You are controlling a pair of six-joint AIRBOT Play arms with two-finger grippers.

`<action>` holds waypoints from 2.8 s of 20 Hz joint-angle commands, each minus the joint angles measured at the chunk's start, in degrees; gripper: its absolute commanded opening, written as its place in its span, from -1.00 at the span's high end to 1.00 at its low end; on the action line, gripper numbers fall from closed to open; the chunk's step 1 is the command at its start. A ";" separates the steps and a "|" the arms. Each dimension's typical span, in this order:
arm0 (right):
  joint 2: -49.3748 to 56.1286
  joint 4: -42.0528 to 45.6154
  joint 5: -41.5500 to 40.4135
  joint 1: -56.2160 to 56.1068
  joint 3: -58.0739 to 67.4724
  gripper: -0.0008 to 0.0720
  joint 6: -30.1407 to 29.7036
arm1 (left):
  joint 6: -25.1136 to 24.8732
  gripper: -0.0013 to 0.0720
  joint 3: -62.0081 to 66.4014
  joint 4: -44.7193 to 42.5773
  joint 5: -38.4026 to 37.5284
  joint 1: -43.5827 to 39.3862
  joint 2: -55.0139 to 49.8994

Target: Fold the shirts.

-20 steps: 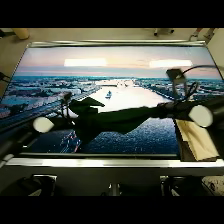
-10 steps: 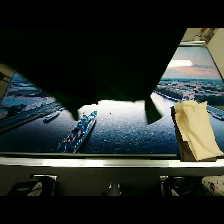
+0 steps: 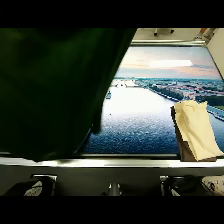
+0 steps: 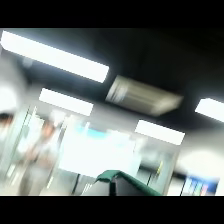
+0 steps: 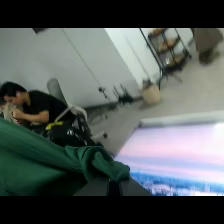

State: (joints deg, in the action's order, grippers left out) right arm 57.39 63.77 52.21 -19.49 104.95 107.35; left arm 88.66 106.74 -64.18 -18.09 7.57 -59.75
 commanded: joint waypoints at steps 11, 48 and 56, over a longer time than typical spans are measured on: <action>35.80 5.84 5.42 13.99 0.13 0.92 14.80 | -4.83 0.90 0.26 0.04 -38.36 -15.41 -38.27; 37.66 18.16 41.38 20.46 -1.70 0.92 -11.21 | 13.09 0.91 -63.76 4.96 -23.69 -21.42 -8.66; 23.08 -3.72 26.43 19.58 -42.58 0.92 -12.72 | 4.09 0.91 -51.91 0.96 -30.67 0.04 -10.99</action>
State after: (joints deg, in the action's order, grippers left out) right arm 86.50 68.10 87.02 0.69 75.94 95.29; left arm 95.85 51.33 -61.87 -45.63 1.26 -69.54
